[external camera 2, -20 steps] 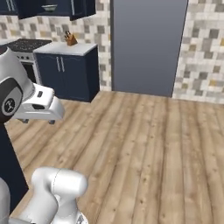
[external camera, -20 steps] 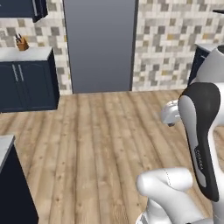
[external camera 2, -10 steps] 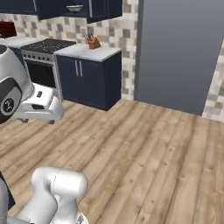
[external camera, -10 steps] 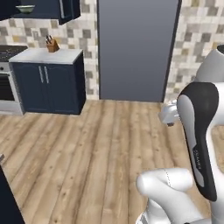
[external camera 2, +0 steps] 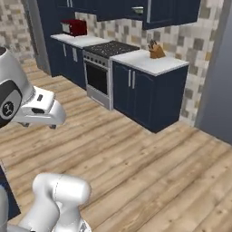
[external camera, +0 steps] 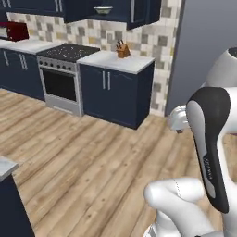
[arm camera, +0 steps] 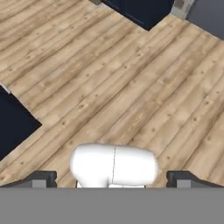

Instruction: Pick up the bowls from the cabinet and place each bowl in front of a stool on the dining counter.

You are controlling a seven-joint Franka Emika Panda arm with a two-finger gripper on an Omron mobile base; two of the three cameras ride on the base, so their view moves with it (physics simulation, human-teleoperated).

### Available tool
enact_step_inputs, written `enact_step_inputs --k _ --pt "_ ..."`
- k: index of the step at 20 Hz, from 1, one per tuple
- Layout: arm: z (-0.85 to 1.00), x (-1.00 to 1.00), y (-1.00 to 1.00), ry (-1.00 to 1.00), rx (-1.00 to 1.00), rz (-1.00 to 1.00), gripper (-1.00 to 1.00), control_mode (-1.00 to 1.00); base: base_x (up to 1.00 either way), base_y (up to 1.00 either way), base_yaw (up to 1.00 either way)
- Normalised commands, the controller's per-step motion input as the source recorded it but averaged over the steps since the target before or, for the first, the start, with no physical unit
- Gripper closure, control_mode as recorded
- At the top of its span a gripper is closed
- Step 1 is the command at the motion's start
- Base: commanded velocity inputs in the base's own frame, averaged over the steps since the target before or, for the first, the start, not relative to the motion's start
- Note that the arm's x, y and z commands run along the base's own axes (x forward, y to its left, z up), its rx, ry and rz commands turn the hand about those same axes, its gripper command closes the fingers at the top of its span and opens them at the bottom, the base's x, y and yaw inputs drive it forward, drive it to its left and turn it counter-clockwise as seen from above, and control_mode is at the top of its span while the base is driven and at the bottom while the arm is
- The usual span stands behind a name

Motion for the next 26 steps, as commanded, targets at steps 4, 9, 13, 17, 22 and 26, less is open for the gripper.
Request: enact_step_inputs --k 4,9,13,17,22,26 --pt "0.00 0.00 0.00 0.00 0.00 0.00 -1.00 1.00 0.98 -0.35 0.73" --pt "0.00 0.00 0.00 0.00 0.00 0.00 -1.00 1.00 0.94 -0.48 0.69" --pt "0.00 0.00 0.00 0.00 0.00 0.00 -1.00 1.00 0.91 -0.62 0.62" --pt "0.00 0.00 0.00 0.00 0.00 0.00 -1.00 1.00 0.92 -0.76 0.52" --pt "0.00 0.00 0.00 0.00 0.00 0.00 -1.00 1.00 0.93 -0.59 0.24" --pt "0.00 0.00 0.00 0.00 0.00 0.00 -1.00 1.00 1.00 -0.11 0.02"
